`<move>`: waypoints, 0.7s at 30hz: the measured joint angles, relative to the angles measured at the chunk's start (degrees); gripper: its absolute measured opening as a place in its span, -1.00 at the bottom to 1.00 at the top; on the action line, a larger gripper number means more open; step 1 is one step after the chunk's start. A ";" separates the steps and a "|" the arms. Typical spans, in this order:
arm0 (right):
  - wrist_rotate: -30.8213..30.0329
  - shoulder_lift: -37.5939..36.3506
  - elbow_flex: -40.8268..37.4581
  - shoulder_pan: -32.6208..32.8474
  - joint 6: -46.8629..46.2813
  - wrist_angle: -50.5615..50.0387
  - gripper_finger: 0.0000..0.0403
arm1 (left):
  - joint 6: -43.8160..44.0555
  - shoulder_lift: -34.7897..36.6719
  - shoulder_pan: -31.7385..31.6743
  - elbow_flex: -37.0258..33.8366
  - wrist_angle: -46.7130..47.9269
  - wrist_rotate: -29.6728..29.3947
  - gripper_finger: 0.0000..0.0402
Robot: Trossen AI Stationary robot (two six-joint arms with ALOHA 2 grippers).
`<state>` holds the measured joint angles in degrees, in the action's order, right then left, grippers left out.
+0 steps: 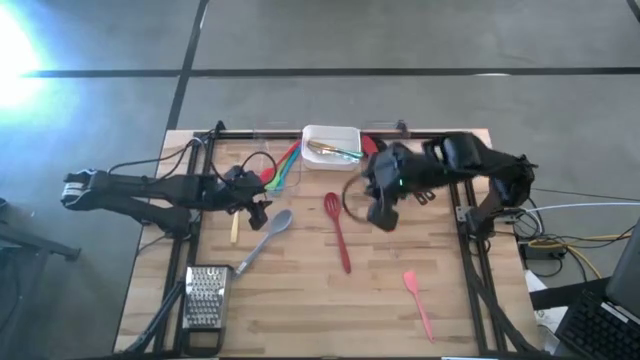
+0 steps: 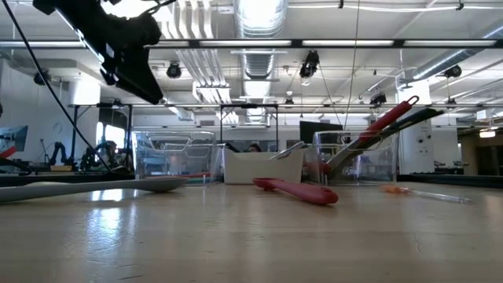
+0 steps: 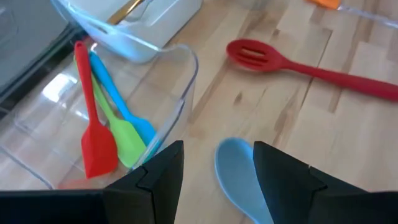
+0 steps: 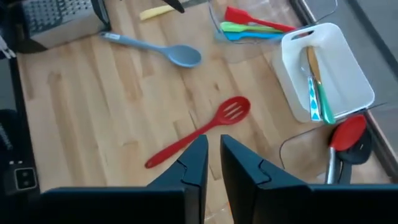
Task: Pick & Place Kitchen Items
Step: Put the pink spatula into the left transparent bin
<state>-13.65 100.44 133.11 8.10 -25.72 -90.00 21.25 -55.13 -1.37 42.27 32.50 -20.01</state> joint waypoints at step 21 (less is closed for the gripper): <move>-11.37 -3.84 -34.61 20.21 -35.22 0.01 -0.83 | 4.22 0.00 0.00 -13.12 -13.61 -0.02 -0.02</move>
<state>-25.02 96.60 98.50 28.31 -60.93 -89.98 25.47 -55.13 -1.37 29.15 18.89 -20.03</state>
